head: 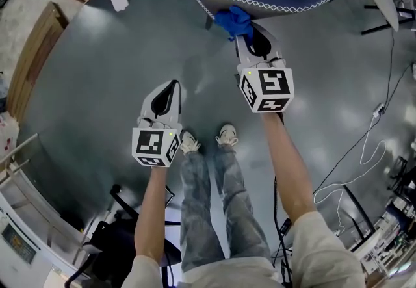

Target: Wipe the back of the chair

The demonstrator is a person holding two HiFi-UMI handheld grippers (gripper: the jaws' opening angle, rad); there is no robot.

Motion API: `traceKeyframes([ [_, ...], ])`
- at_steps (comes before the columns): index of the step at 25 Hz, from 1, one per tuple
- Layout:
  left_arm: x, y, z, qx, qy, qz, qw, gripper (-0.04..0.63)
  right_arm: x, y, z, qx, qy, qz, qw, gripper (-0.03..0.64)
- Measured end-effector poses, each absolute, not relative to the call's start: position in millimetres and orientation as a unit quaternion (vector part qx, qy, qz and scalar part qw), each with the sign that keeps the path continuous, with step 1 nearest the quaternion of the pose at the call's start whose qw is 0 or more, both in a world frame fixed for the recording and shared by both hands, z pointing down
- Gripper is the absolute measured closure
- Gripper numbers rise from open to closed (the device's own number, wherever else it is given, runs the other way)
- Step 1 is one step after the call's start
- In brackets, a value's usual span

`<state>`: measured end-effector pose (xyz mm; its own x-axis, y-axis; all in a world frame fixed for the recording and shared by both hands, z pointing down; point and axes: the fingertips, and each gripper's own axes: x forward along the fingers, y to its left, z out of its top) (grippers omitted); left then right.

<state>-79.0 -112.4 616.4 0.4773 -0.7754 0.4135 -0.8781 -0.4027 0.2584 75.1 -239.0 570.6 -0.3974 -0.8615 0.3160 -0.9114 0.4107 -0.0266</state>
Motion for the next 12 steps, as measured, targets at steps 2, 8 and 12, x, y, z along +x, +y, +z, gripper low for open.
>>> traceKeyframes([
  [2,-79,-114,617,0.829,-0.499,0.112,0.226,0.594,76,-242,578,0.534,-0.829,0.104,0.13,0.551],
  [8,-81,-114,622,0.829,-0.497,0.114,0.231,0.594,71,-247,606,0.531,-0.824,0.131,0.149,0.551],
  [12,-83,-120,621,0.826,-0.503,0.106,0.233,0.594,68,-252,629,0.527,-0.82,0.144,0.172,0.551],
])
